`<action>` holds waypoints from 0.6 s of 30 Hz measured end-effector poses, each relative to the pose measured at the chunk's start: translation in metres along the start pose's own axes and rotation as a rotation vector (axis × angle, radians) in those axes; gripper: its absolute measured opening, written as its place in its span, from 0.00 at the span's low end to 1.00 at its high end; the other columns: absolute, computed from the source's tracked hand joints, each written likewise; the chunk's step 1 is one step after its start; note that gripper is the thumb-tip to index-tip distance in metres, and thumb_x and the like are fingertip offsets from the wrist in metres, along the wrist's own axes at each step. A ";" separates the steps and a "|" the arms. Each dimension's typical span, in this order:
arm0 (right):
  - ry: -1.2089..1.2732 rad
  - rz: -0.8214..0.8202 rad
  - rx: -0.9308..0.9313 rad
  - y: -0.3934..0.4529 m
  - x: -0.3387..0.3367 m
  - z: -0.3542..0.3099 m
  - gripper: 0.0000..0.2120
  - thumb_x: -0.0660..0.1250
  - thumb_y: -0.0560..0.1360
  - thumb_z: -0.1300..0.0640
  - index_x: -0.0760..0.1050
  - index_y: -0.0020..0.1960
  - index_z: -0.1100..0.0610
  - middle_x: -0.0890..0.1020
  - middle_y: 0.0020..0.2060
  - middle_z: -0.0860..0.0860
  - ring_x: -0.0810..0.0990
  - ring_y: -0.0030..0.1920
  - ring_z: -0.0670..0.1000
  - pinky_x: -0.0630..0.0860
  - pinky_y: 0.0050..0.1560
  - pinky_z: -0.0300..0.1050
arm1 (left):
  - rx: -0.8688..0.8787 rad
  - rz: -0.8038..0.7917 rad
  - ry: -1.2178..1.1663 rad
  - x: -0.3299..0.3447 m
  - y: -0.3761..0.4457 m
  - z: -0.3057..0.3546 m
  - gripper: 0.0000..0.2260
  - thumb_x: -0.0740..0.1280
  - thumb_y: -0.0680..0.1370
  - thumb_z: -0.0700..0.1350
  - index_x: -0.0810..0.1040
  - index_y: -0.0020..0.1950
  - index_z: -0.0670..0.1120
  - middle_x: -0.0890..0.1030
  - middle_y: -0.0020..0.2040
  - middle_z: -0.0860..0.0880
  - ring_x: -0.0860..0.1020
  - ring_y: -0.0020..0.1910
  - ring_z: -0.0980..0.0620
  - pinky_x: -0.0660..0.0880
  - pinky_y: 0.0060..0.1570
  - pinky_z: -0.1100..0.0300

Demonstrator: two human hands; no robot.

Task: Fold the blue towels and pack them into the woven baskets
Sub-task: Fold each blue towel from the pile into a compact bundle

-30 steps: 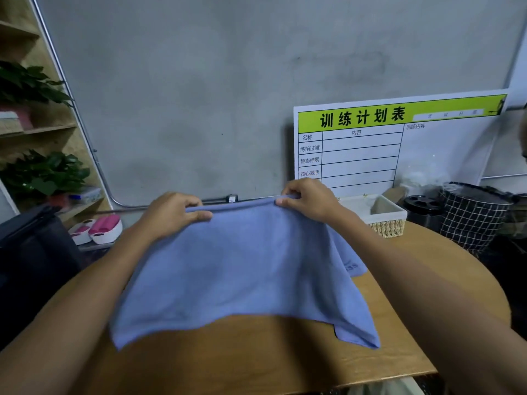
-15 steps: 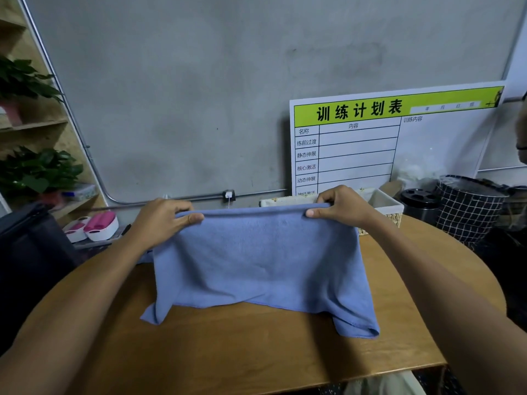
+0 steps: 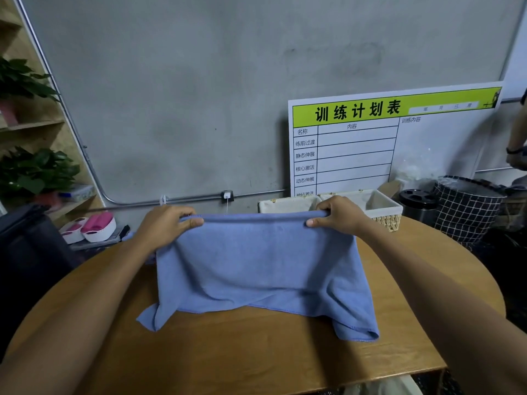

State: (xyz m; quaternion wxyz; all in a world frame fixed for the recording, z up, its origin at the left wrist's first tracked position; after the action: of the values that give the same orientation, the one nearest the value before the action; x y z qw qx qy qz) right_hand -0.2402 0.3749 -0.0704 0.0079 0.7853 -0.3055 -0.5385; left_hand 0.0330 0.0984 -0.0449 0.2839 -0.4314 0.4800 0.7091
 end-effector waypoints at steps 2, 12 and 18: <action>0.005 0.113 0.007 0.010 -0.018 0.000 0.27 0.76 0.68 0.39 0.69 0.32 0.59 0.67 0.24 0.50 0.65 0.30 0.51 0.61 0.33 0.49 | -0.005 0.070 0.026 -0.022 0.015 -0.001 0.27 0.58 0.70 0.72 0.81 0.42 0.50 0.81 0.36 0.50 0.79 0.40 0.46 0.72 0.40 0.53; -0.004 -0.377 -0.130 -0.025 -0.025 -0.051 0.32 0.75 0.66 0.33 0.71 0.32 0.62 0.64 0.27 0.49 0.61 0.30 0.45 0.59 0.31 0.42 | -0.199 -0.132 -0.440 -0.039 -0.014 0.018 0.28 0.58 0.77 0.69 0.78 0.37 0.46 0.76 0.32 0.47 0.72 0.34 0.55 0.69 0.37 0.59; -0.080 -1.105 0.257 -0.115 0.112 0.000 0.37 0.56 0.70 0.23 0.84 0.52 0.54 0.84 0.41 0.48 0.83 0.45 0.52 0.80 0.46 0.45 | -0.473 -1.278 -0.231 0.136 -0.156 0.016 0.28 0.57 0.79 0.69 0.84 0.53 0.47 0.86 0.42 0.53 0.81 0.32 0.54 0.74 0.32 0.63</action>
State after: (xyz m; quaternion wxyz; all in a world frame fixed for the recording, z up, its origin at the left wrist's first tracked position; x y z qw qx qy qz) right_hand -0.1592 0.4140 -0.2036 -0.3823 0.8020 0.0875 -0.4505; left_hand 0.0916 0.1703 -0.2306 0.5939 -0.6015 -0.0692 0.5298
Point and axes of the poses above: each hand's wrist, its own y-axis towards the middle knuckle, its own x-axis out of the palm, z = x × y, the point moved 9 cm from there along y, towards the middle knuckle
